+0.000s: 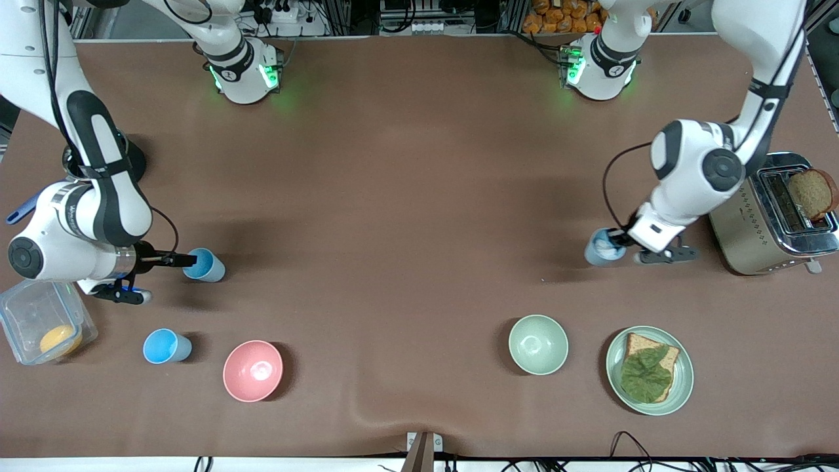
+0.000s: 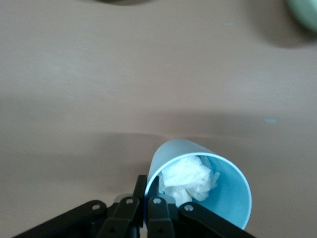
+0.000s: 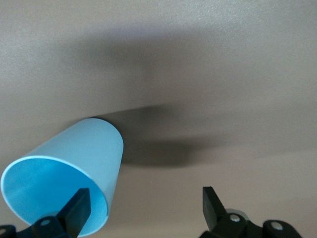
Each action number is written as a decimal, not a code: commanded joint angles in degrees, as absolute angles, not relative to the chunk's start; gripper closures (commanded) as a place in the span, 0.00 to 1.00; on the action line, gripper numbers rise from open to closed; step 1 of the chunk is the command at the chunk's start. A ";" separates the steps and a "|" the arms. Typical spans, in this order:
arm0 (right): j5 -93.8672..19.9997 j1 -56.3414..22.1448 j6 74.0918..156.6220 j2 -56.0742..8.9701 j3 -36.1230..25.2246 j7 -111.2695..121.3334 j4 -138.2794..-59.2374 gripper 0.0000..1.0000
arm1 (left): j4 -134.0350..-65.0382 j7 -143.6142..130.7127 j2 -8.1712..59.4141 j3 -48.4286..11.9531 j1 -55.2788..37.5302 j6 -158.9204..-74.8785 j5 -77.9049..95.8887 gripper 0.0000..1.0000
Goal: Stack blue cups with both arms
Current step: 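Lift the cup with the left gripper while the right gripper lifts its cup, then lower the left gripper's cup onto the table and release it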
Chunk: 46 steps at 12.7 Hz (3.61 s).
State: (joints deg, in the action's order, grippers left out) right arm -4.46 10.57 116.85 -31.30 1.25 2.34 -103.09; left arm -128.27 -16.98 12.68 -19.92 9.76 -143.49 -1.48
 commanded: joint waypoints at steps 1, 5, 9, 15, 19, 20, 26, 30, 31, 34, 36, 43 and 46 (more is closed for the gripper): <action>-5.27 11.16 116.98 -32.95 1.58 1.23 -102.31 0.00 | -125.09 -30.00 9.93 -28.18 9.85 -136.87 -1.23 1.00; -8.07 11.07 116.98 -33.57 1.67 -0.69 -102.30 1.00 | -117.53 -49.43 16.07 -37.35 5.13 -136.58 -1.75 1.00; -8.26 9.23 116.28 -33.22 1.76 -4.57 -102.13 1.00 | -111.28 -63.85 23.62 -36.91 -3.32 -137.98 -7.09 1.00; -8.35 7.39 108.99 -32.00 2.55 -5.10 -98.18 1.00 | -99.95 -87.07 36.46 -36.57 -12.11 -137.99 -23.89 1.00; -8.35 6.86 107.41 -30.24 3.16 -4.31 -98.26 1.00 | -97.38 -91.41 39.46 -34.63 -16.51 -137.99 -25.84 1.00; -8.35 6.86 106.88 -28.93 3.77 -4.31 -98.26 1.00 | -96.95 -91.49 40.07 -33.15 -17.74 -137.99 -25.84 1.00; -10.19 6.86 97.40 -23.04 8.34 -5.00 -98.09 1.00 | -94.23 -94.65 39.21 -28.56 -21.89 -137.90 -24.96 0.00; -10.28 6.59 93.25 -20.92 12.56 -5.88 -98.00 1.00 | -94.31 -99.41 30.61 -28.57 -19.78 -133.35 -24.79 0.00; -10.28 5.46 93.51 -21.35 13.18 -9.46 -98.00 1.00 | -94.31 -98.97 28.85 -28.65 -18.56 -131.94 -24.79 0.00; -14.65 -2.26 95.44 -21.62 13.18 -18.51 -98.00 1.00 | -94.48 -92.59 23.57 -29.09 -13.29 -129.03 -24.61 0.00; -18.27 -8.31 99.38 -21.88 13.18 -25.63 -98.00 1.00 | -94.40 -81.01 20.84 -30.06 -8.81 -126.66 -20.76 0.00; -20.74 -23.28 108.37 -29.60 13.18 -42.70 -91.78 1.00 | -94.39 -41.09 15.03 -30.06 6.13 -117.52 -10.99 0.00; -20.04 -26.36 111.17 -33.39 12.75 -46.92 -87.81 1.00 | -94.31 -26.33 13.80 -30.06 12.98 -114.53 -9.59 0.00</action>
